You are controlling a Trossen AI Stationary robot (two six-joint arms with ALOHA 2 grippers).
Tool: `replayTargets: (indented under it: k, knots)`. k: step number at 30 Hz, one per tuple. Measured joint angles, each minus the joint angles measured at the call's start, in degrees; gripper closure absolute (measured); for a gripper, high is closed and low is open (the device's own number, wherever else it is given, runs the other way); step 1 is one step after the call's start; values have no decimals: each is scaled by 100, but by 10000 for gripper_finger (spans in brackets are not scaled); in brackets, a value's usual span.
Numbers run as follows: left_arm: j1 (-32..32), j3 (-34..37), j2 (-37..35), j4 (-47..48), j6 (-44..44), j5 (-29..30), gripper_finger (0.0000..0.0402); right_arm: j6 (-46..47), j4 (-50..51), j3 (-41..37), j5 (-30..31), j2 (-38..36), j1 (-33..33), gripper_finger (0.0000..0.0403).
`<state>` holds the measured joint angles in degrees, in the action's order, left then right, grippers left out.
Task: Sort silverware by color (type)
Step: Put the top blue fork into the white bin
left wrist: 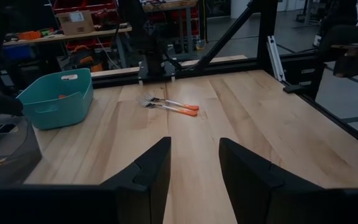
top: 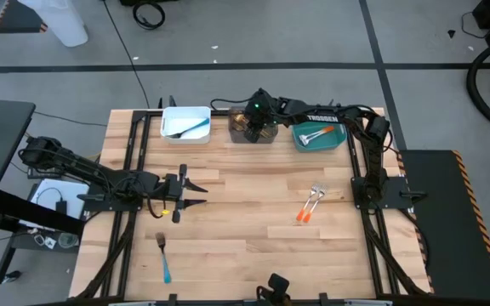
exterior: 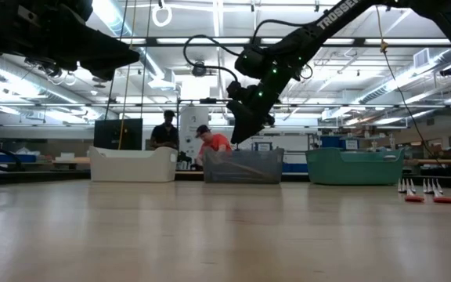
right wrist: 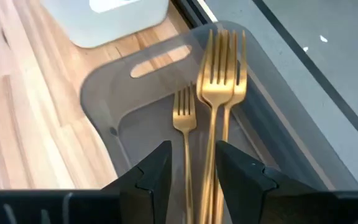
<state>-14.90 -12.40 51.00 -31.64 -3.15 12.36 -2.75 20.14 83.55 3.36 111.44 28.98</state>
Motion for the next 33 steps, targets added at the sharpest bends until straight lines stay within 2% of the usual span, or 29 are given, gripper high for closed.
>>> replayTargets:
  k: [12, 19, 24, 33]
  knots:
    - [-13, 0, 0, -26, -31, -2, 258, 27, 99, 2, -146, -21, -11, 270]
    - [-2, 0, 0, -27, -44, -2, 258, -14, 208, 265, -140, -24, -9, 270]
    - [-2, 0, 0, -18, -44, -2, 258, -295, -326, 233, -140, -36, 38, 270]
    - [-9, 0, 0, 54, 26, -2, 258, -296, -398, 205, -149, 463, 296, 270]
